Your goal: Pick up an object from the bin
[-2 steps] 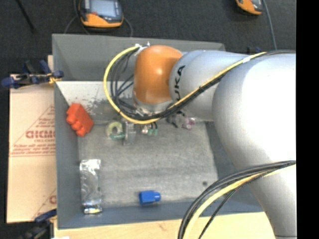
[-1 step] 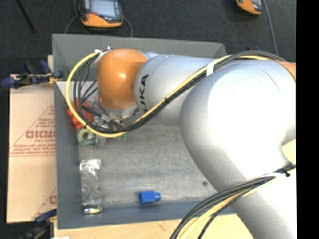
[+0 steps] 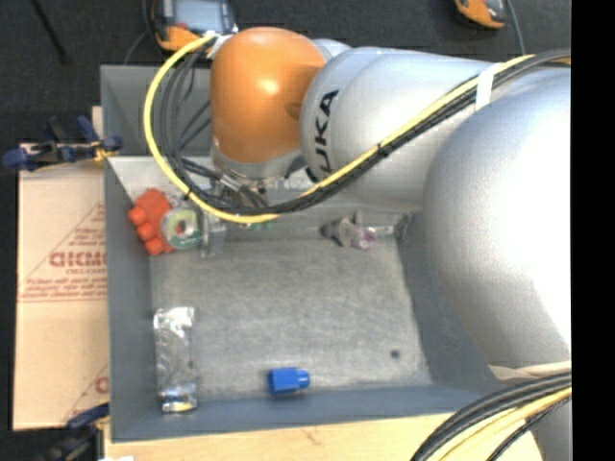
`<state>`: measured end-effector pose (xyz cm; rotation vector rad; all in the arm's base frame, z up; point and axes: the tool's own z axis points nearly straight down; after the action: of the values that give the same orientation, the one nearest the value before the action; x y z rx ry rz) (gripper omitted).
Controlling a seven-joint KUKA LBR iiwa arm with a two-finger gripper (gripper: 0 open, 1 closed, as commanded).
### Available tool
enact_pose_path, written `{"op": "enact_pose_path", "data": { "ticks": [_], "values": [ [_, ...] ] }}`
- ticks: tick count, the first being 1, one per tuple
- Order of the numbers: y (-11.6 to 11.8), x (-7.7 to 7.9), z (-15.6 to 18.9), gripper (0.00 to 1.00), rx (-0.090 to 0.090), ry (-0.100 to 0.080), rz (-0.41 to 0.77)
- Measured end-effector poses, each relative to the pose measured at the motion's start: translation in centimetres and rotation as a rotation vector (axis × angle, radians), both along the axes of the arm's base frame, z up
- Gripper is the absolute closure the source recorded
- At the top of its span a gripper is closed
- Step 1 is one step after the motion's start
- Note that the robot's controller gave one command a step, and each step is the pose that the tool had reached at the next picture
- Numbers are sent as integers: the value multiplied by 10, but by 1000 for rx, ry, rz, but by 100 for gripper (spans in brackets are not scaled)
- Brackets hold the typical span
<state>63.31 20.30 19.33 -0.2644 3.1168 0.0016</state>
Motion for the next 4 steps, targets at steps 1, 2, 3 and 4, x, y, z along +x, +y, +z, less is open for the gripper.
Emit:
{"op": "enact_pose_path", "data": {
  "ticks": [1,2,3,4],
  "values": [
    [11,-10,70,100,6,5,-447],
    [9,-10,67,0,2,9,-446],
    [24,4,-56,0,-1,19,-553],
    [32,21,-120,0,-2,20,-313]
  ]
}}
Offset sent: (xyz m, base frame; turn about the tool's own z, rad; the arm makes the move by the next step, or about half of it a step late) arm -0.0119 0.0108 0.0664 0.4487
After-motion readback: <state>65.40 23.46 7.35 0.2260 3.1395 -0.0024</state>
